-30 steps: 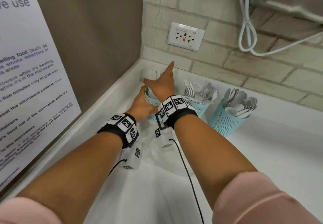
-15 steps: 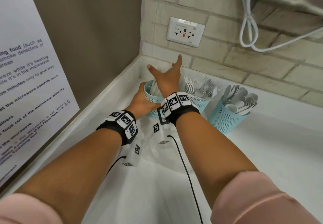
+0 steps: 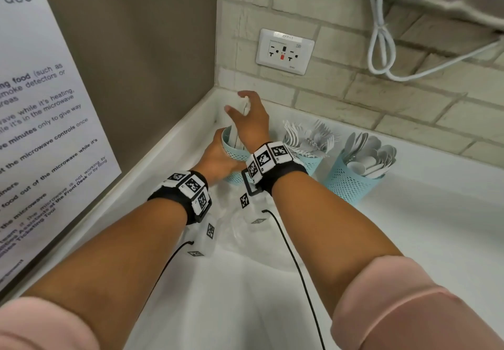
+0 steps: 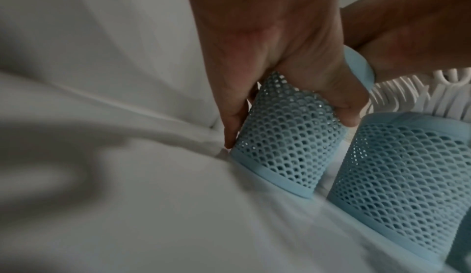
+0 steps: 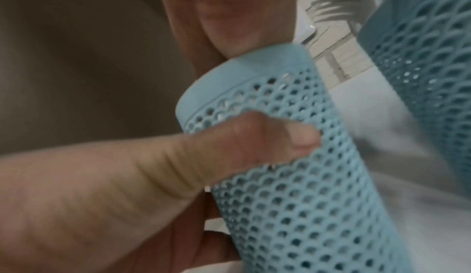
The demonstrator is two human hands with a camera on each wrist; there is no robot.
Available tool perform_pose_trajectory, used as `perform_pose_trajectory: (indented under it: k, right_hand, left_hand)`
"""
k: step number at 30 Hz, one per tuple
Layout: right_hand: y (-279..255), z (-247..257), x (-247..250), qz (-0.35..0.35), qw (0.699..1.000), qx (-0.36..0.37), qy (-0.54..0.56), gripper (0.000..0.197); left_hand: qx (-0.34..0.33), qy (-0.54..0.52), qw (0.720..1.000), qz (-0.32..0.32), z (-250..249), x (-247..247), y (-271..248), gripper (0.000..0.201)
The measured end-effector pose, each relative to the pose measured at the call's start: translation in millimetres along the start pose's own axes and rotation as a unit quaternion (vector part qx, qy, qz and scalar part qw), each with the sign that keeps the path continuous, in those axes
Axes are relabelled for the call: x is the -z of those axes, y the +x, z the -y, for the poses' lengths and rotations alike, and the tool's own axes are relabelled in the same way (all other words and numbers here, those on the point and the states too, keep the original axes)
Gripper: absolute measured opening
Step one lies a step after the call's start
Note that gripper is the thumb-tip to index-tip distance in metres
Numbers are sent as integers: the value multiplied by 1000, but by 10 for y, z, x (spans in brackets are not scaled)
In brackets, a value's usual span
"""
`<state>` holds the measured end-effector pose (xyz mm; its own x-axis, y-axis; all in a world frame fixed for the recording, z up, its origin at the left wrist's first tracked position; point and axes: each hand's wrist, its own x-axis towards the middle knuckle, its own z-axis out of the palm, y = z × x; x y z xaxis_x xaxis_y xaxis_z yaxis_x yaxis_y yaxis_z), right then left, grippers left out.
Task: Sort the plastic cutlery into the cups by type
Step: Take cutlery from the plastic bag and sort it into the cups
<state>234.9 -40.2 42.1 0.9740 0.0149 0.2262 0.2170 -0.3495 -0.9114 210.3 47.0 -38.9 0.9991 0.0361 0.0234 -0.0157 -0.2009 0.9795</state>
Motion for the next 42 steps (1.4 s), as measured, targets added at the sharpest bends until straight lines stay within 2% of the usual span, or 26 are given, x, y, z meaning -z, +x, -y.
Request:
perform_pose_trajectory:
  k: [1, 4, 5, 7, 10, 12, 13, 15, 17, 18, 20, 22, 24, 29, 33, 36, 40, 42]
  right_hand:
    - [-16, 22, 21, 2, 1000, 10, 10, 53]
    - [-54, 92, 129, 35, 999, 30, -4, 87]
    - [-75, 120, 189, 26, 999, 46, -15, 91]
    - [-127, 171, 370, -33, 994, 101, -37, 81]
    - [-203, 147, 738, -172, 967, 150, -110, 59]
    - [-218, 88, 962, -210, 955, 108, -179, 58]
    - [-213, 59, 1040, -200, 955, 69, -209, 61]
    - [-211, 21, 1146, -136, 957, -6, -255, 73]
    - [-231, -22, 1193, -56, 947, -52, -312, 84]
    - [-246, -50, 1201, -21, 940, -68, -335, 88]
    - [-276, -106, 1206, 24, 925, -82, -369, 94]
    - [-289, -150, 1208, 46, 910, -67, -406, 97]
    - [-287, -166, 1224, 62, 899, -50, -430, 99]
    - [-285, -189, 1278, 93, 881, -19, -463, 102]
    - [-262, -248, 1324, 94, 888, 11, -450, 103]
    - [-233, -265, 1324, 95, 879, 15, -466, 99]
    - [-199, -261, 1264, 33, 885, -13, -465, 87]
    - [-251, -249, 1153, 47, 867, 51, -494, 78]
  left_hand:
    - [3, 9, 1000, 0, 1, 4, 14, 103]
    - [22, 17, 1000, 4, -27, 21, 12, 105]
    - [35, 19, 999, 10, -59, 28, 2, 107]
    - [55, 68, 996, 31, -162, 71, -20, 101]
    - [102, 218, 965, 100, -437, 153, -142, 69]
    - [136, 301, 934, 138, -685, 135, -257, 52]
    - [131, 336, 922, 143, -801, 91, -306, 43]
    - [97, 367, 912, 157, -978, -86, -365, 39]
    - [77, 343, 921, 169, -1066, -305, -416, 39]
    - [63, 328, 925, 182, -1020, -425, -391, 50]
    - [49, 304, 930, 199, -869, -639, -328, 78]
    - [47, 291, 935, 196, -677, -837, -242, 116]
    - [53, 246, 950, 183, -578, -957, -195, 136]
    - [52, 136, 984, 106, -487, -1082, -64, 114]
    - [56, 88, 992, 68, -381, -1202, 58, 103]
    - [40, 76, 996, 35, -321, -1200, 81, 88]
    - [10, 72, 997, 32, -300, -1180, 32, 97]
    - [1, 68, 997, 31, -301, -1165, 17, 94]
